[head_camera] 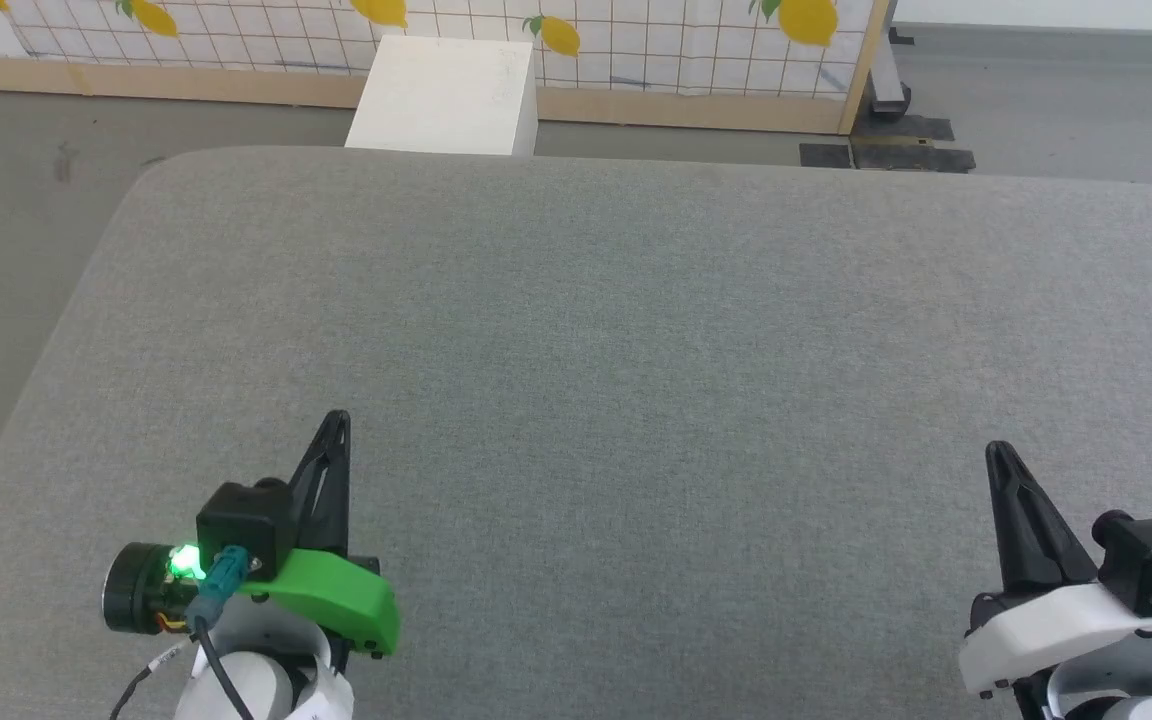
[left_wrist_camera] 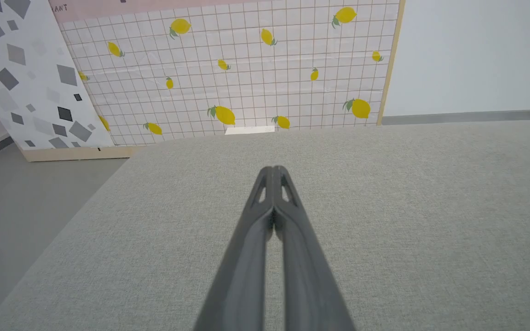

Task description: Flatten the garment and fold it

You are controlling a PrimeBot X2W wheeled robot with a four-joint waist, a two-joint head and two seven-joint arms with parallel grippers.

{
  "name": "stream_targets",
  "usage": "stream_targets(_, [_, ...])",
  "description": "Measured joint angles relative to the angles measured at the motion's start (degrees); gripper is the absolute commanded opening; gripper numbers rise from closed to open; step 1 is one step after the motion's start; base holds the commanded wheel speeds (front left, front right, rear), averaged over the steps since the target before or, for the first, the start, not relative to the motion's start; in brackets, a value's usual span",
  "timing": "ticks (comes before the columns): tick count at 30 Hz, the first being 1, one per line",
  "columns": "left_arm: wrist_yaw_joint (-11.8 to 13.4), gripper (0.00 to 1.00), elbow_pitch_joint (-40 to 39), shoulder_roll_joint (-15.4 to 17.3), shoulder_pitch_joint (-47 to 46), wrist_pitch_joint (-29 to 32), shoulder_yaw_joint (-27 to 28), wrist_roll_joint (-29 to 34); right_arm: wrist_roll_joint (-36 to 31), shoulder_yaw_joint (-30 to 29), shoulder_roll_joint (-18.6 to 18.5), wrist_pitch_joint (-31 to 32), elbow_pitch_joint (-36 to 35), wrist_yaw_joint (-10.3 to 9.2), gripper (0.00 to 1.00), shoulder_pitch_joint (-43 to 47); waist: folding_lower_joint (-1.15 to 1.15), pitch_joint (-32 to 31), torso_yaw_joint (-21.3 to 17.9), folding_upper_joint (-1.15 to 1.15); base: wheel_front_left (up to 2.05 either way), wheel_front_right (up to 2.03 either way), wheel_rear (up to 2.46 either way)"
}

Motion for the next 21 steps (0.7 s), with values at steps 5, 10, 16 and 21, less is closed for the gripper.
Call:
stream_targets(5, [-0.5, 0.00, 0.0, -0.9, 0.3, 0.5, 0.9, 0.8, -0.2, 0.3, 0.0, 0.0, 0.2, 0.00, 0.00, -0.1, 0.00, -0.2, -0.1, 0.00, 0.00, 0.00, 0.00])
stream_targets(10, [-1.0, 0.00, -0.1, -1.6, 0.6, 0.7, 2.1, 1.5, -0.6, 0.6, 0.0, 0.4, 0.4, 0.00, 0.00, -0.1, 0.00, -0.4, -0.2, 0.00, 0.00, 0.00, 0.00])
stream_targets(16, [-1.6, 0.00, -0.1, -2.8, 1.0, 1.2, 3.3, 3.0, -0.7, 0.9, 0.1, 0.4, 0.6, 0.00, 0.00, -0.4, 0.00, -0.6, -0.4, 0.00, 0.00, 0.00, 0.00])
stream_targets(21, [-2.1, 0.00, -0.2, -3.5, 1.2, 1.7, 4.3, 4.1, -1.0, 1.2, 0.1, 0.5, 0.7, 0.00, 0.00, -0.6, 0.00, -0.8, -0.5, 0.00, 0.00, 0.00, 0.00])
